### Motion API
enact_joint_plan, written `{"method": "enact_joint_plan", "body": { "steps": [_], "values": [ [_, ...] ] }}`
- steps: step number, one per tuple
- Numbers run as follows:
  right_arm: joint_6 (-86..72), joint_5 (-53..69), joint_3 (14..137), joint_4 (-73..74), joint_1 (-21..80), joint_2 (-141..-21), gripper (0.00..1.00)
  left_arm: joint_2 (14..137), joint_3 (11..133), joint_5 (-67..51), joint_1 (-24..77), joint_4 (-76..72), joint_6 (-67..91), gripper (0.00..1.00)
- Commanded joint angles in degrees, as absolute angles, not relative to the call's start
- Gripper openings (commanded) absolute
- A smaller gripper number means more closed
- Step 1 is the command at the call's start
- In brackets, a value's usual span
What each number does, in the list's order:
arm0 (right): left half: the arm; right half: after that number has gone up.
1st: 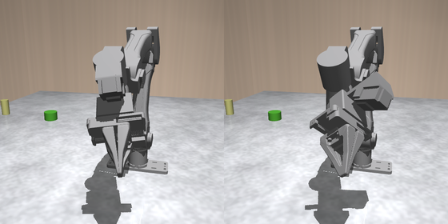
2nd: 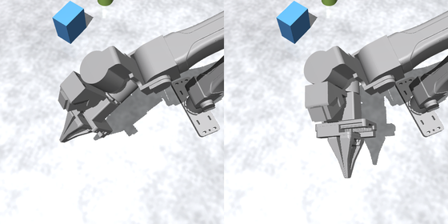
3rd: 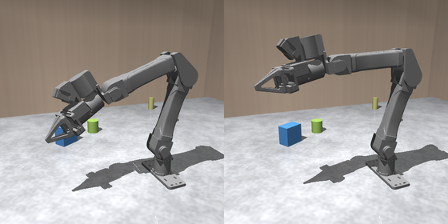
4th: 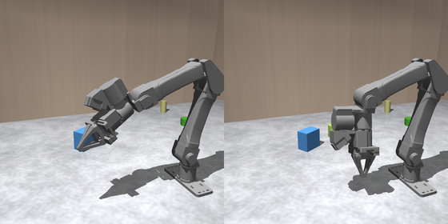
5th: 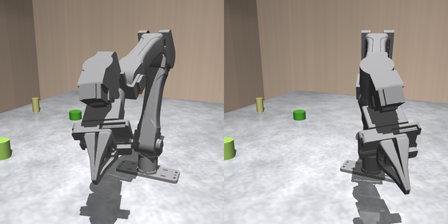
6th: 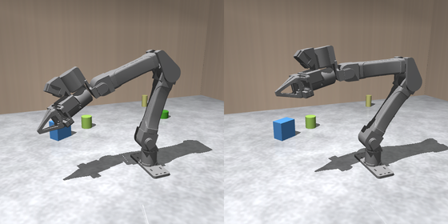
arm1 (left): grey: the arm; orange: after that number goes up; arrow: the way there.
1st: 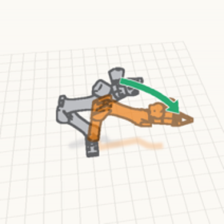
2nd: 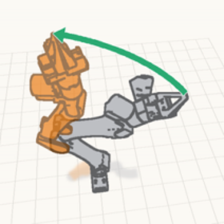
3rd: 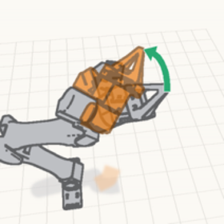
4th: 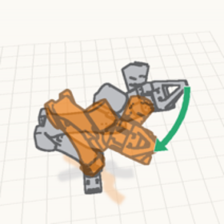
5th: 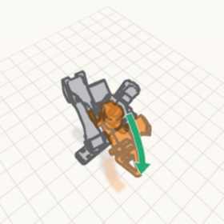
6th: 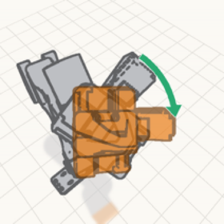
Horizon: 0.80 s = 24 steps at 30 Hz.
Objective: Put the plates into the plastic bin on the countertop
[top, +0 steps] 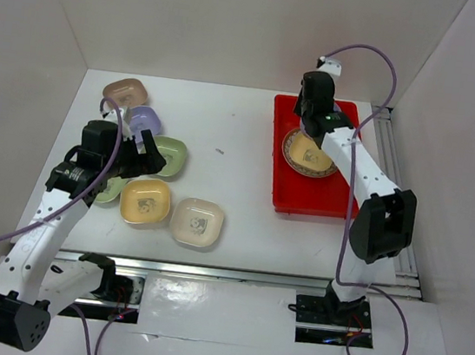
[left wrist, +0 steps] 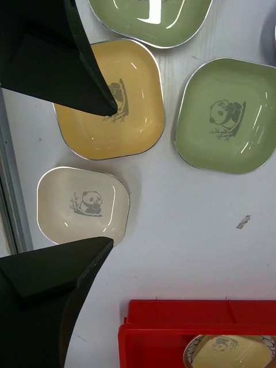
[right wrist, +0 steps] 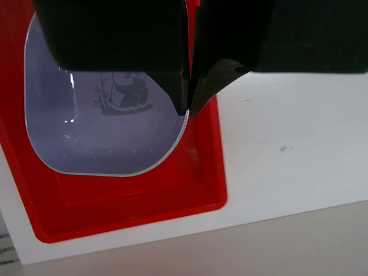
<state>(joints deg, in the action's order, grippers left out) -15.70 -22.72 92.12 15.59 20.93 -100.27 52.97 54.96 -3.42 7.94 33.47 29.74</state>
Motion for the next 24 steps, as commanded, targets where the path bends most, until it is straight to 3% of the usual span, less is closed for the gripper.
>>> {"method": "enact_joint_plan", "body": {
  "steps": [1,15,17,20,22,24],
  "values": [
    [-14.94,-27.06,92.10,16.70,20.39,-102.47,0.00,51.42,55.28,-4.39,7.56,32.78,28.12,1.00],
    [-17.84,-36.82,97.82,20.30,19.25,-114.96,0.00,51.42,55.28,-4.39,7.56,32.26,27.60,1.00],
    [-17.84,-36.83,97.82,20.83,19.86,-115.49,0.10,50.89,55.28,-4.39,7.56,32.26,27.60,1.00],
    [-17.84,-36.83,97.82,18.73,21.26,-114.96,0.51,50.89,54.76,-4.92,7.56,32.26,27.60,1.00],
    [-17.32,-37.44,97.82,18.72,21.88,-114.96,0.68,50.89,54.76,-4.92,7.56,32.26,27.60,1.00],
    [-17.31,-37.44,99.23,18.72,21.88,-114.96,0.79,50.89,54.76,-4.92,7.56,32.26,27.60,1.00]
  ]
}}
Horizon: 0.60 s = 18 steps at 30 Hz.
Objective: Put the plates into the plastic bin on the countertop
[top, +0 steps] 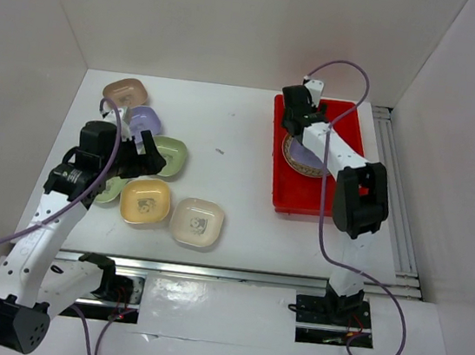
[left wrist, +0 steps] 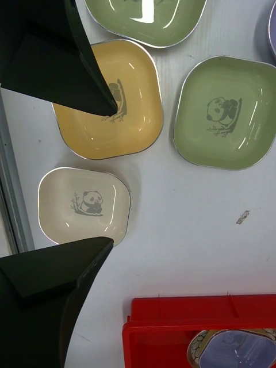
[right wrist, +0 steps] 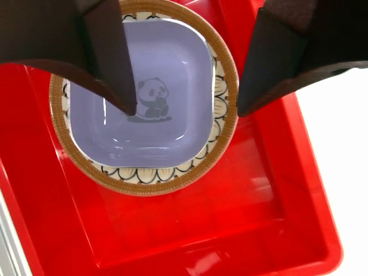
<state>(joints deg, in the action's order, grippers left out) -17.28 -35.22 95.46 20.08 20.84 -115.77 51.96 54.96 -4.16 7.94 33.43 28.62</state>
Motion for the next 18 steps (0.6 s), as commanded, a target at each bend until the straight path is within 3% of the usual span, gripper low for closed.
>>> {"method": "enact_joint_plan", "body": {
  "steps": [1,3,8,15,18],
  "values": [
    [-16.79,-37.96,99.84,18.72,22.41,-114.96,0.84,50.37,54.76,-4.92,7.56,32.26,27.60,1.00],
    [-16.18,-37.97,99.84,18.02,23.73,-114.00,1.00,50.36,54.76,-4.92,7.56,32.26,27.60,1.00],
    [-15.64,-30.96,95.28,18.72,32.66,-106.98,1.00,49.83,54.76,-0.72,7.56,32.78,28.38,1.00],
    [-18.45,-19.87,77.04,20.74,46.39,-98.46,0.97,50.36,57.39,15.89,7.56,39.63,34.88,1.00],
    [-22.75,-21.26,70.16,18.29,53.07,-94.15,0.96,51.86,58.18,18.19,7.03,41.13,36.29,1.00]
  ]
}}
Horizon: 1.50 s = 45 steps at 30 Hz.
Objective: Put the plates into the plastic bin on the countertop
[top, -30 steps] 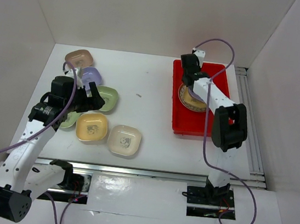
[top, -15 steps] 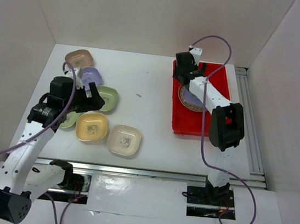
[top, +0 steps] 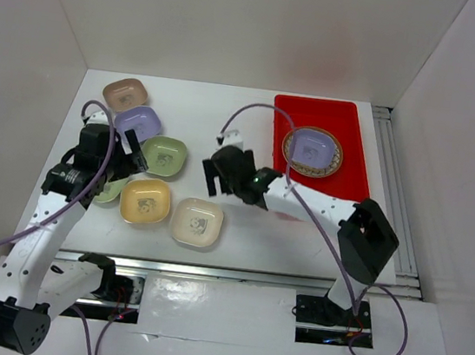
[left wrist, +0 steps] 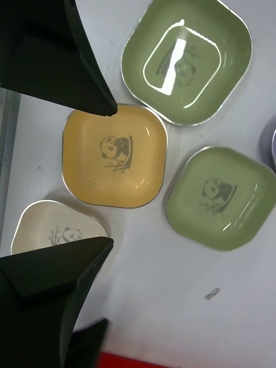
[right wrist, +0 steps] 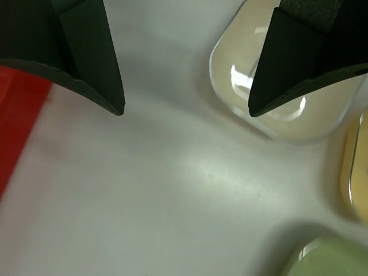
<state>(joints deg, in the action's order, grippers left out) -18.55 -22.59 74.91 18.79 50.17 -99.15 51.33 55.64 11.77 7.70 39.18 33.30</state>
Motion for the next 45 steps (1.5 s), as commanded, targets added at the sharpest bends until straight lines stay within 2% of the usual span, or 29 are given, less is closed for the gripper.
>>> {"method": "enact_joint_plan", "body": {
  "steps": [1,8,10,15,19,20,21,23,24,29,38,45],
  "values": [
    [-24.16,-22.05,66.92,18.28,54.30,-93.52,0.95,51.86,58.18,18.19,6.34,41.13,36.30,1.00],
    [-32.69,-22.41,56.16,14.42,58.88,-92.10,0.86,51.86,58.18,14.68,3.16,40.52,35.77,1.00],
    [-33.30,-21.89,55.37,13.54,58.89,-93.77,0.78,51.86,58.18,14.16,3.16,40.52,35.77,1.00],
    [-33.31,-19.69,54.84,10.20,58.10,-96.85,0.49,52.38,58.18,12.66,3.16,39.38,34.63,1.00],
    [-33.84,-16.71,55.89,8.27,56.78,-98.53,0.43,52.38,57.66,11.34,3.16,38.85,34.10,1.00],
    [-33.84,-16.18,55.90,8.26,56.17,-99.13,0.37,52.38,57.66,11.34,3.16,38.85,34.10,1.00],
    [-33.84,-16.17,56.68,7.65,56.16,-99.75,0.22,52.38,57.66,10.82,3.16,38.85,34.10,1.00],
    [-34.37,-17.74,57.91,9.05,55.55,-100.45,0.04,52.38,57.66,10.29,3.16,38.32,34.10,1.00],
    [-34.37,-18.62,58.79,10.01,55.55,-101.07,0.00,52.38,57.66,10.28,3.16,38.32,33.58,1.00],
    [-28.84,-24.08,70.47,17.84,52.57,-99.76,0.00,52.38,57.13,8.26,3.16,37.71,33.05,1.00],
    [-18.37,-19.08,90.77,24.42,29.73,-98.17,0.00,51.33,57.13,7.73,3.16,37.18,32.52,1.00],
    [-11.61,-11.53,90.97,23.74,11.97,-101.59,0.00,51.33,56.60,5.98,3.16,36.56,32.00,1.00]
  ]
}}
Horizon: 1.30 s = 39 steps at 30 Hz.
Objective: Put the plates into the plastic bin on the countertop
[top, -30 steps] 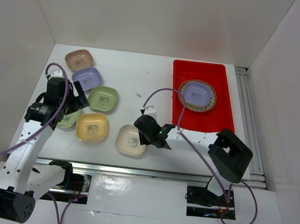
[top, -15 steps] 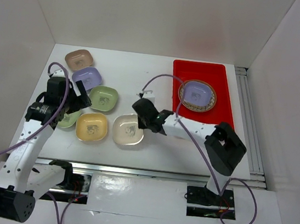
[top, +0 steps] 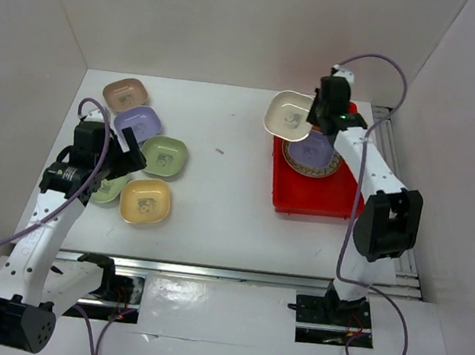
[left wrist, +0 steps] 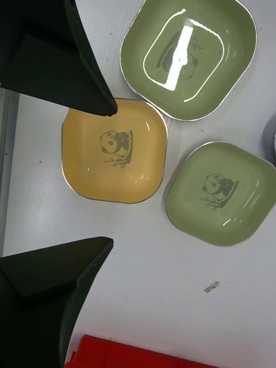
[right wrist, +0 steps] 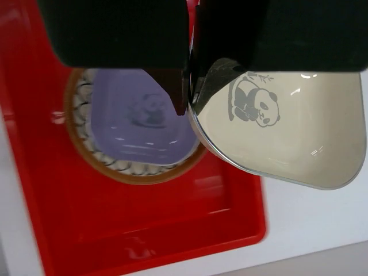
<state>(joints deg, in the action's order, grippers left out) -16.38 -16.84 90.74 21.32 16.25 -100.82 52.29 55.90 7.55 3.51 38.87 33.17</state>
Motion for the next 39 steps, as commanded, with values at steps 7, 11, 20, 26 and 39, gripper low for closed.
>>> {"method": "enact_joint_plan", "body": {
  "steps": [7,11,20,26,39],
  "values": [
    [-3.79,-0.01,91.58,20.48,0.54,-107.22,0.00,51.33,56.60,4.57,3.16,36.04,31.99,1.00],
    [-3.16,1.49,92.29,21.01,-2.89,-109.16,0.00,51.33,56.60,4.57,3.16,36.04,31.99,1.00],
    [-3.78,3.87,90.89,16.19,-1.58,-111.19,0.93,51.33,56.60,4.57,3.16,36.04,31.99,1.00],
    [-3.78,2.46,92.46,16.00,3.06,-105.92,1.00,50.81,56.60,4.57,3.16,36.04,31.46,1.00],
    [-13.62,3.43,94.01,4.75,38.22,-112.83,1.00,50.19,58.01,20.48,-0.96,42.80,40.69,1.00]
  ]
}}
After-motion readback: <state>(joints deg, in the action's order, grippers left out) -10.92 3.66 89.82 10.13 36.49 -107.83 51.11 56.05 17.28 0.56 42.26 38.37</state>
